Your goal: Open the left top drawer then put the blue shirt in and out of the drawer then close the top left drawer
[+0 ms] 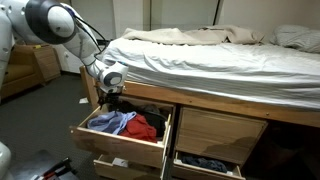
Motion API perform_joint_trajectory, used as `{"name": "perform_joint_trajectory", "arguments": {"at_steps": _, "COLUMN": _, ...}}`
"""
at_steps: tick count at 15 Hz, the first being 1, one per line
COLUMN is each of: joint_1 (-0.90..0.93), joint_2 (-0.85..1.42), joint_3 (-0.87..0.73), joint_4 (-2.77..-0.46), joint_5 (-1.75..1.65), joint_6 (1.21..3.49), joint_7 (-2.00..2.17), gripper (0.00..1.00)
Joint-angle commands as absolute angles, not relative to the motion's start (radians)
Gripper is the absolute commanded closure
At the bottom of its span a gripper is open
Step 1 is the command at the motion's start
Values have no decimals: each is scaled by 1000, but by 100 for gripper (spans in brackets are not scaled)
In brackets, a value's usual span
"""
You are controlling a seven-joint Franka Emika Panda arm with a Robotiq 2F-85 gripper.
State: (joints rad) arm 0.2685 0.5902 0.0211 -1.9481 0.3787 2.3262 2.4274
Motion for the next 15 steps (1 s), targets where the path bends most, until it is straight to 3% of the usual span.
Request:
{"name": "perform_joint_trajectory", "arguments": {"at_steps": 1, "joint_1": 240, "joint_2": 717, "joint_3": 74, "joint_4": -1902, "joint_5": 386, "joint_6": 2468, "joint_7": 2347, "gripper": 0}}
{"name": "perform_joint_trajectory", "arguments": {"at_steps": 5, "joint_1": 277, "joint_2": 849, "joint_3": 82, "joint_4": -1864, "joint_5": 344, "joint_6": 2672, "joint_7": 2277, "gripper": 0}}
{"name": "perform_joint_trajectory", "arguments": {"at_steps": 6, "joint_1": 271, "joint_2": 794, "joint_3": 77, "joint_4": -1903, "joint_5": 357, "joint_6": 2606, "joint_7": 2318, "gripper": 0}}
{"name": "perform_joint_trajectory", "arguments": {"at_steps": 14, "joint_1": 322, "joint_2": 927, "joint_3": 31, "joint_4": -1835, "joint_5": 327, "joint_6": 2803, "joint_7": 2315, "gripper": 0}}
{"name": "perform_joint_trajectory", "arguments": {"at_steps": 15, "joint_1": 300, "joint_2": 881, "joint_3": 55, "joint_4": -1860, "joint_5": 339, "joint_6": 2750, "joint_7": 2304, "gripper": 0}}
